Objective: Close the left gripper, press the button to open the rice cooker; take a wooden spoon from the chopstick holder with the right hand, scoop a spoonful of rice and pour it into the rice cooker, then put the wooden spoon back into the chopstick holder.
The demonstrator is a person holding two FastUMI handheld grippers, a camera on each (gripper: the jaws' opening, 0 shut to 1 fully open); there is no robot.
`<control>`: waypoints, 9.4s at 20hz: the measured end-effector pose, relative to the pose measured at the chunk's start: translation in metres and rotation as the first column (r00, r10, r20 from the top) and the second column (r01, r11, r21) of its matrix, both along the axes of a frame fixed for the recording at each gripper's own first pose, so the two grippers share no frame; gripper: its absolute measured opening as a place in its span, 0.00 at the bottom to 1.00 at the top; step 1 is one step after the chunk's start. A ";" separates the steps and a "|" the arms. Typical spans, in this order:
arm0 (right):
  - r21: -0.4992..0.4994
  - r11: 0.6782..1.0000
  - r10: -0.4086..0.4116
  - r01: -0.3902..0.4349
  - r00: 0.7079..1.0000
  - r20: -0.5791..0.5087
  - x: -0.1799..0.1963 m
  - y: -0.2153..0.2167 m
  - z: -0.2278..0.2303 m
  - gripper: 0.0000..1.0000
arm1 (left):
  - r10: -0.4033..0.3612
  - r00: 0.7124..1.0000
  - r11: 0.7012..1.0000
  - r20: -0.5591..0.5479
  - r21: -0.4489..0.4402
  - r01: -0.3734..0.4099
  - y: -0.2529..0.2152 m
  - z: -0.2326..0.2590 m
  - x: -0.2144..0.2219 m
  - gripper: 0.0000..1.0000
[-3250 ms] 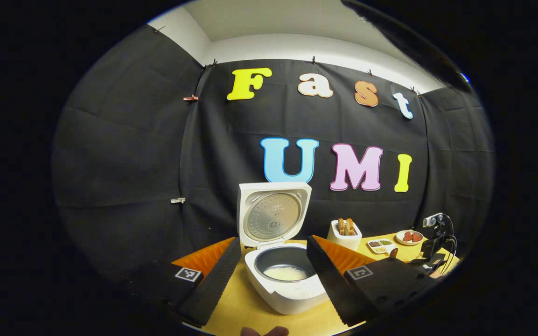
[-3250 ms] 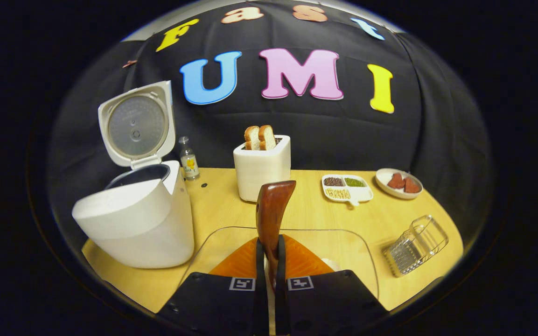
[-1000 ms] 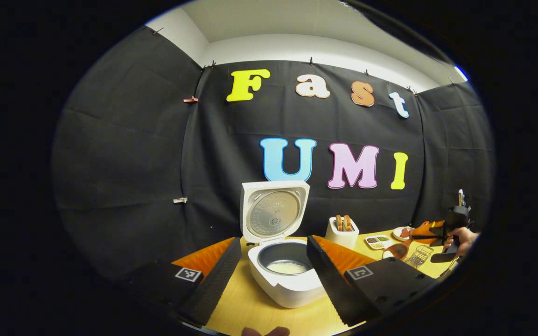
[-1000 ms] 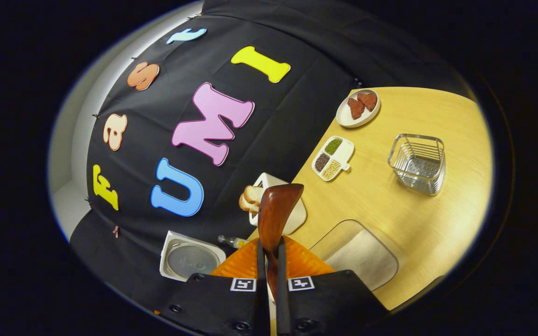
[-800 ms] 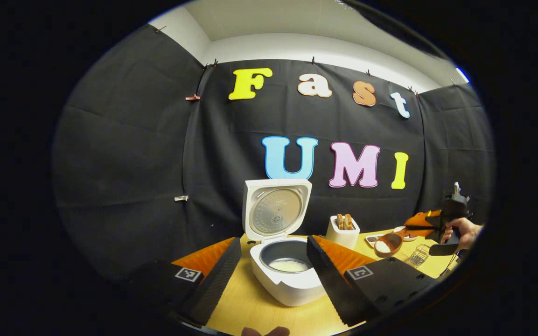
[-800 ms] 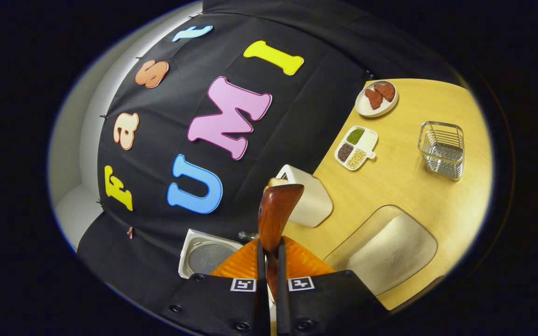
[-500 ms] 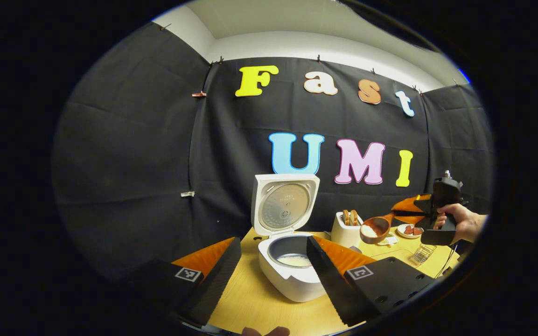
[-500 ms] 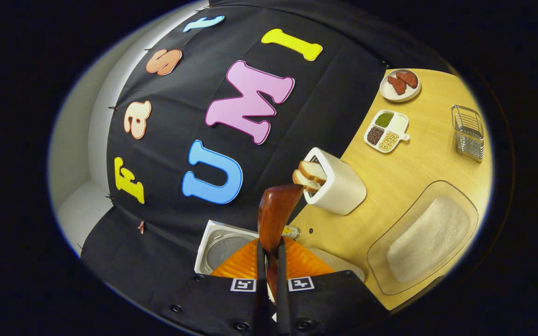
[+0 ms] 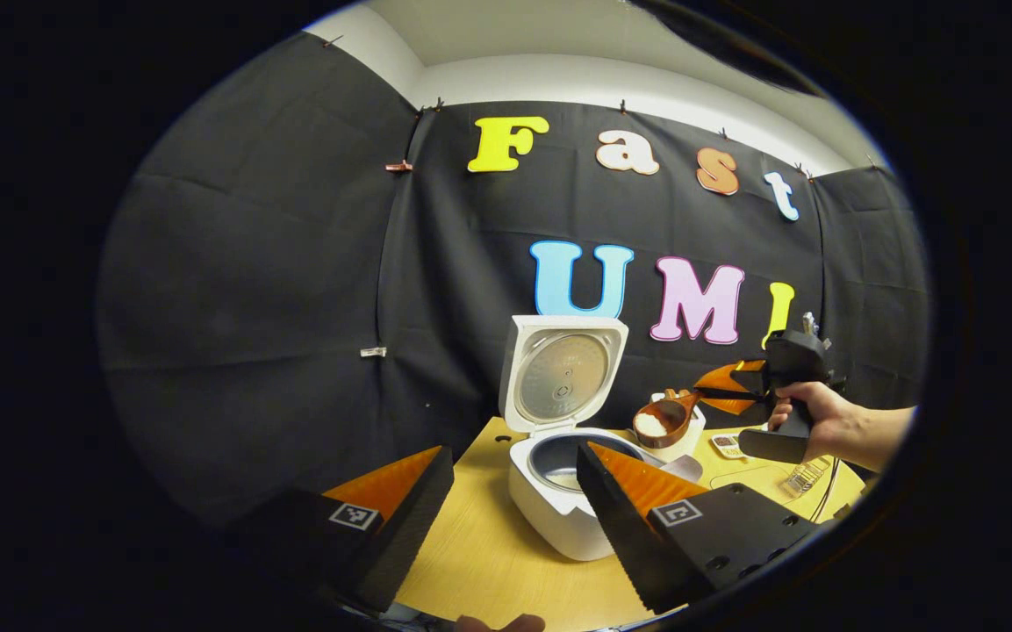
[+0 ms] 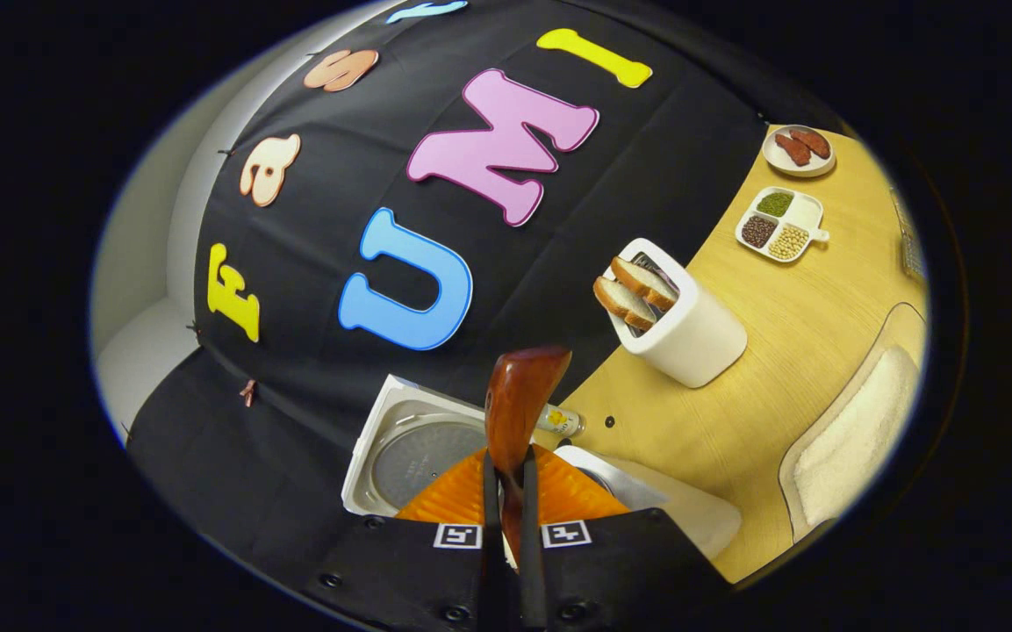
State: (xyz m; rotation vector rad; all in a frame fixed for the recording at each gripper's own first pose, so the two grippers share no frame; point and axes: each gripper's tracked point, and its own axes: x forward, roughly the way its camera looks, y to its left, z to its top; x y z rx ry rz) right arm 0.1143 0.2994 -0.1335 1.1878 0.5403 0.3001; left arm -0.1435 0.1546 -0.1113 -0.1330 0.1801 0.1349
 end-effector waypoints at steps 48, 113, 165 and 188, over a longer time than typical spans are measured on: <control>-0.668 0.732 0.523 -0.134 0.738 0.426 -0.025 0.114 0.065 0.10 | 0.072 0.997 0.997 -0.029 -0.005 -0.072 0.007 -0.011 -0.019 0.95; -0.751 0.624 -0.273 0.217 0.961 0.051 -0.116 -0.504 -0.152 0.98 | -0.005 0.996 0.997 0.087 0.080 -0.002 -0.103 0.100 0.103 0.95; -0.781 0.616 0.054 0.105 0.983 0.175 -0.202 -0.358 -0.016 0.99 | -0.068 0.933 0.977 -0.353 -0.212 -0.009 -0.099 -0.080 0.264 0.97; -0.755 0.654 0.067 0.049 0.990 0.121 -0.226 -0.353 -0.037 0.98 | -0.112 0.893 0.988 -0.437 -0.145 0.053 -0.160 -0.114 0.212 0.98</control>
